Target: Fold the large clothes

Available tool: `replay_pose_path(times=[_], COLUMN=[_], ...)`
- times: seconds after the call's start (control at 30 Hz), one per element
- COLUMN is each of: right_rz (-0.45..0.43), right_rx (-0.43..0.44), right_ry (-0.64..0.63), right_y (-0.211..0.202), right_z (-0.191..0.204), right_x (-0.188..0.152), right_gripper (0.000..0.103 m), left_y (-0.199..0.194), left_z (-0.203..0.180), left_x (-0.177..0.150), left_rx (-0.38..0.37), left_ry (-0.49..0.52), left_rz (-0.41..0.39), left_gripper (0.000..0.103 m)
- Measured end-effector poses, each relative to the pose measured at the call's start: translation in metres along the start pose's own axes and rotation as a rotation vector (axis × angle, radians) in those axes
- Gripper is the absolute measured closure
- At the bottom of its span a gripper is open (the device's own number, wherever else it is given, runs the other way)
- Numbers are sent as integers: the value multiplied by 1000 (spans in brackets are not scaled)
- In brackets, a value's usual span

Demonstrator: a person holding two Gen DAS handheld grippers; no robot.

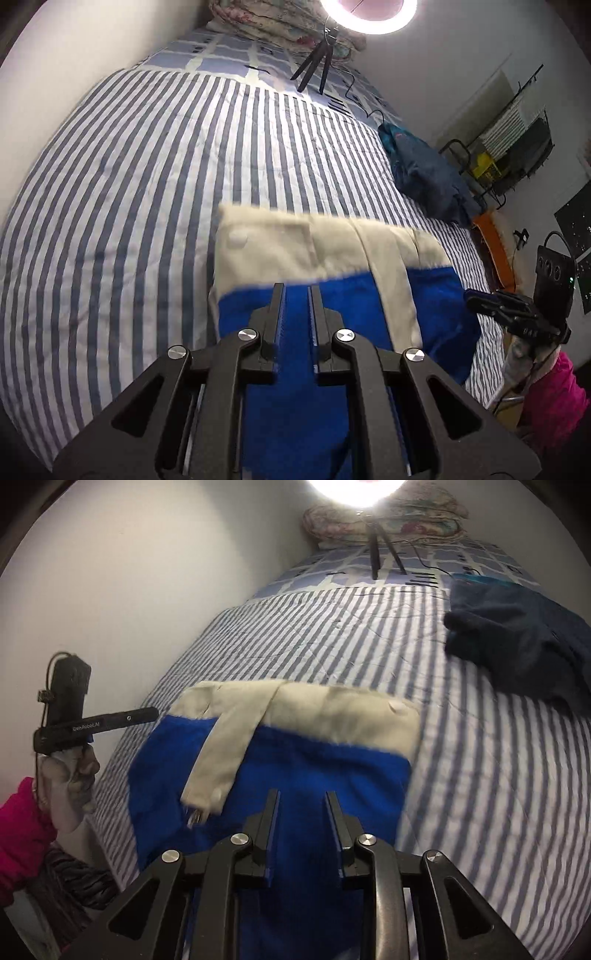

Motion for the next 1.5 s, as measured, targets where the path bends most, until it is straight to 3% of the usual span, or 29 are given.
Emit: replay_pose_path(times=[0.3, 0.37, 0.47, 0.6, 0.67, 0.73, 0.77, 0.9, 1.2, 1.33, 1.5], right_rz=[156, 151, 148, 71, 19, -29, -32, 0, 93, 111, 128], right_rx=[-91, -52, -59, -1, 22, 58, 74, 107, 200, 286, 317], right_ry=[58, 116, 79, 40, 59, 104, 128, 195, 297, 305, 277], right_y=[39, 41, 28, -2, -14, -22, -22, -6, 28, 36, 52], right_z=[-44, -52, -47, -41, -43, -51, -55, -66, -82, -74, -56], right_x=[-42, -45, -40, -30, -24, -16, -15, -12, -24, -21, -23], right_gripper=[83, 82, 82, 69, 44, 36, 36, 36, 41, 42, 42], left_y=[32, 40, 37, 12, -5, -13, -15, -2, 32, 42, 50], left_z=[8, 11, 15, 20, 28, 40, 46, 63, 67, 60, 54], left_x=[-54, -64, -69, -61, -51, -46, -45, -53, -71, -70, -61], left_rx=[20, -1, -53, -75, -93, -124, -160, -290, -345, -350, -360], left_ry=[45, 33, -25, -55, -95, -165, -218, -394, -439, -394, -380], left_rz=[153, 164, 169, 132, 77, 44, 20, 29, 116, 134, 140], left_gripper=[97, 100, 100, 100, 89, 41, 37, 36, 36, 36, 39])
Point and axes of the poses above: each gripper's, at about its wrist camera, not at the fingertips, and y roughly the way its jaws point, z to its left, x to its top, the point moved 6 cm from there along y, roughly the way its jaws point, and after that the axes turned 13 degrees about y, right-handed, at the moved point
